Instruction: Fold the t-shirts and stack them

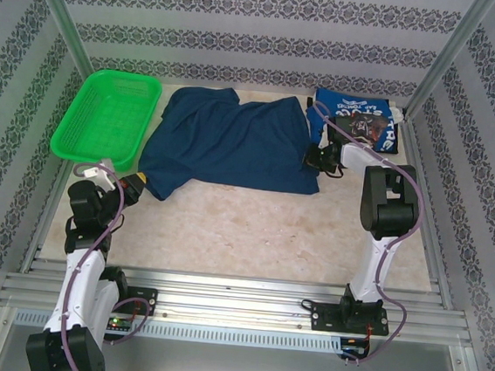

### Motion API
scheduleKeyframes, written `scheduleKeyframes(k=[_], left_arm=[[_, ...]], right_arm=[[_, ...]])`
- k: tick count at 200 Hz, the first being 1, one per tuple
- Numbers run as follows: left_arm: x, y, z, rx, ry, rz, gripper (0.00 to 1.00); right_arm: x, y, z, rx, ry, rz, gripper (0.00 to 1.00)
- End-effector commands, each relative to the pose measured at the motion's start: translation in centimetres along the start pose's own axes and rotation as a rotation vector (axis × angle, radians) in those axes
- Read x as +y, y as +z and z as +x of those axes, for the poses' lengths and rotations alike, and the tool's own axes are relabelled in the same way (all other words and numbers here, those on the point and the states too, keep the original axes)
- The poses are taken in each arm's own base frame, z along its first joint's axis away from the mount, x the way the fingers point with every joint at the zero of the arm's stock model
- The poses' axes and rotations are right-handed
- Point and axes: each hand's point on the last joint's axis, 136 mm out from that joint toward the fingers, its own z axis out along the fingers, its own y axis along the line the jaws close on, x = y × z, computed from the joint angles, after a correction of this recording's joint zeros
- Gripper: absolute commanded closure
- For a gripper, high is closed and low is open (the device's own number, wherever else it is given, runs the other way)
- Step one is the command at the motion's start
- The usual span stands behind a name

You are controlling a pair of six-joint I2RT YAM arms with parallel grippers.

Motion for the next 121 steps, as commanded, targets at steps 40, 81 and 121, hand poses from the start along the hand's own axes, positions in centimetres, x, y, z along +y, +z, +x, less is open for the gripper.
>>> scheduleKeyframes(k=[40,81,121], left_arm=[[-0.7,-0.1,-0.4,-0.009,0.037,0.012,1.00],[-0.6,-0.1,-0.4,-0.012,0.040,0.009,1.00],[-0.6,-0.1,-0.3,-0.007,0.034,0.014,1.00]], right_arm=[[2.0,-3.4,-1.2,-0.081,-0.029,-0.054,1.00],[3.1,-6.7,-1.6,-0.143,-0.043,-0.079,1.00],[1.1,-6.1,-0.4,-0.078,-0.073,0.007,0.67]])
